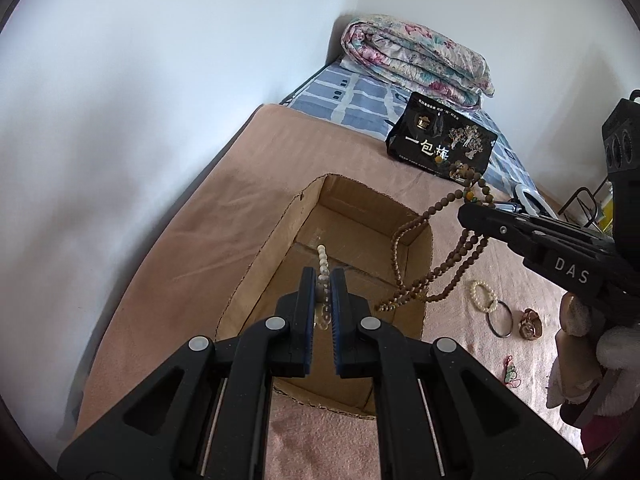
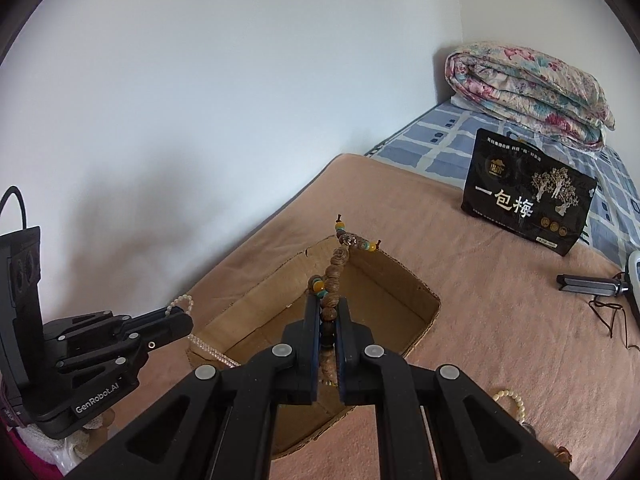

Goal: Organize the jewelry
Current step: 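Lift both necklaces and carry them over the cardboard box with both tools, then lower both necklaces into the box and open both grippers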

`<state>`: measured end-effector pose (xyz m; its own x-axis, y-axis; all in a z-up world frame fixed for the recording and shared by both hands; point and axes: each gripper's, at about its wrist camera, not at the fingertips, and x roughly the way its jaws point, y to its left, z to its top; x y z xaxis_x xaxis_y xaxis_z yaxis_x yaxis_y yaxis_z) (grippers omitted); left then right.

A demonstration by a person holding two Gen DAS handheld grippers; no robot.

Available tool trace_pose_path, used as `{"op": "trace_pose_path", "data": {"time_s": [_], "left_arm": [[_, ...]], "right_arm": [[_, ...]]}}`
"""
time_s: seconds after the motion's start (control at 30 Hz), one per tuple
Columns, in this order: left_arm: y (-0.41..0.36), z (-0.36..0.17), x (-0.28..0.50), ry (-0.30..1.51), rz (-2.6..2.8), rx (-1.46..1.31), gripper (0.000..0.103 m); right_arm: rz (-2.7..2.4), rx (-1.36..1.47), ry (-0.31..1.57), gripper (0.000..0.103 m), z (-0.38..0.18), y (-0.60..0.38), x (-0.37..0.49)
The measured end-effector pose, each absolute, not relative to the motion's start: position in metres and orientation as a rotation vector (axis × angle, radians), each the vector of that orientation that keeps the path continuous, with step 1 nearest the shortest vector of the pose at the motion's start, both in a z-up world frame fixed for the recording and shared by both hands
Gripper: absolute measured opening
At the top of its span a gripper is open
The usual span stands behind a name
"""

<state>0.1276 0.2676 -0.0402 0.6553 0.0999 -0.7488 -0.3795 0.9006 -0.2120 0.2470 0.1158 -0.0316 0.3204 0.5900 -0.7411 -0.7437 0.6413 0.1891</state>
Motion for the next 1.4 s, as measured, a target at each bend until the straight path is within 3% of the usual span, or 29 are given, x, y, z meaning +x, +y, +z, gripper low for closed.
{"op": "trace_pose_path", "data": {"time_s": [1.07, 1.2, 1.3, 1.33, 1.4], "left_arm": [[0.266, -0.094, 0.144, 0.988, 0.274, -0.368, 0.005], [0.265, -0.095, 0.144, 0.989, 0.276, -0.366, 0.005], [0.265, -0.095, 0.144, 0.991, 0.274, -0.362, 0.005], [0.264, -0.095, 0.144, 0.993, 0.277, -0.357, 0.007], [0.263, -0.094, 0.145, 0.99, 0.276, -0.354, 0.036]], "right_arm": [[0.819, -0.218, 1.037, 0.004, -0.099, 0.123, 0.262], [0.82, -0.219, 1.038, 0.008, -0.099, 0.123, 0.262], [0.821, -0.226, 1.028, 0.02, -0.097, 0.123, 0.26], [0.82, -0.23, 1.023, 0.027, -0.096, 0.123, 0.259], [0.814, -0.237, 1.014, 0.032, -0.094, 0.122, 0.257]]}}
